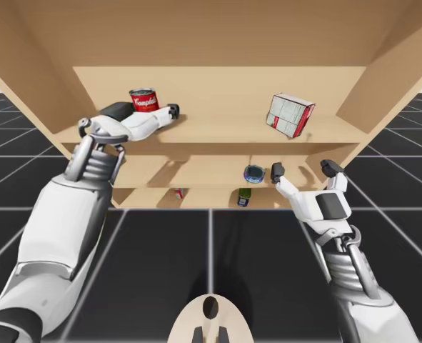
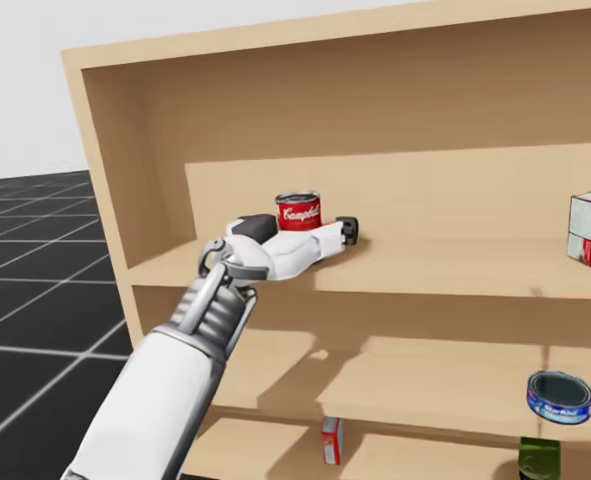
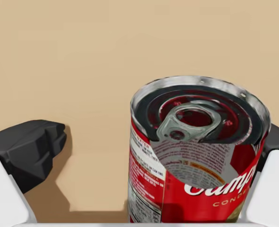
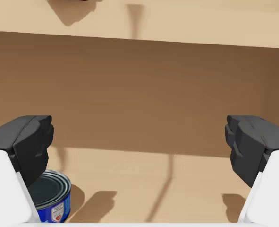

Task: Retrieve the soup can from the shelves.

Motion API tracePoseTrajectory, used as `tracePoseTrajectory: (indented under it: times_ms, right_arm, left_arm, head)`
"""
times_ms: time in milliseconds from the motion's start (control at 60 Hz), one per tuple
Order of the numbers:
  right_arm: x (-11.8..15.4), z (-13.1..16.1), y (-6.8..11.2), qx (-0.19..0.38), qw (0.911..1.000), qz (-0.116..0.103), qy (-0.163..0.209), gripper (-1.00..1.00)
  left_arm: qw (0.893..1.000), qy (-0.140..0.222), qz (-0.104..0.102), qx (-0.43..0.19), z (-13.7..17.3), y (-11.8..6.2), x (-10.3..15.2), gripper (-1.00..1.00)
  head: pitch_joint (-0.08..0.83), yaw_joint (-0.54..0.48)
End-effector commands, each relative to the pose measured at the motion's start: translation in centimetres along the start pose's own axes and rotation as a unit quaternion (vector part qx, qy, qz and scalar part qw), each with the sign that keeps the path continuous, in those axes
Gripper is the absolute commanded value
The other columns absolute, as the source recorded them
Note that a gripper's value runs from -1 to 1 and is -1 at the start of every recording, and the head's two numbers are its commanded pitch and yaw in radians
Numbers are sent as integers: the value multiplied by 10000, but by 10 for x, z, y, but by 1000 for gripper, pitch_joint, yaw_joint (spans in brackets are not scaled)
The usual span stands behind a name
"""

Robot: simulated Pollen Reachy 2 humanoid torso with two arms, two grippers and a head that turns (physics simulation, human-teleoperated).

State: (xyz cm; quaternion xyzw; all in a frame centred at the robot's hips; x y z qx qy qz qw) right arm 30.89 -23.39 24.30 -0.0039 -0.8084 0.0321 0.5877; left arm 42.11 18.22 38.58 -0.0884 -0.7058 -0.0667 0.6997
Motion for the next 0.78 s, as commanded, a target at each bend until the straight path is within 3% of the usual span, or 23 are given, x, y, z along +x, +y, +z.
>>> tracePoseTrajectory:
  times_ms: [17, 33, 50, 483, 783]
  right_arm:
    - [0, 0, 0, 2, 10000, -24, 4, -1000]
    - [0, 0, 0, 2, 10000, -24, 5, -1000]
    - [0, 0, 0, 0, 10000, -25, 4, -1000]
    - [-2, -1, 0, -5, 10000, -7, 11, -1000]
    - [-2, -1, 0, -8, 10000, -9, 20, -1000]
  left_arm:
    - [9982, 495, -150, 307, -13, -11, -1, 358]
    - [9982, 486, -158, 307, -12, -12, -1, 834]
    - [9984, 460, -184, 267, -10, -13, -2, 1000]
    - [9967, -164, -689, 391, 41, -22, 15, 1000]
    - [9940, -625, -808, 386, 124, -10, 26, 1000]
  head:
    - [181, 270]
    - [181, 269]
    - [182, 268]
    - [185, 276]
    - [187, 280]
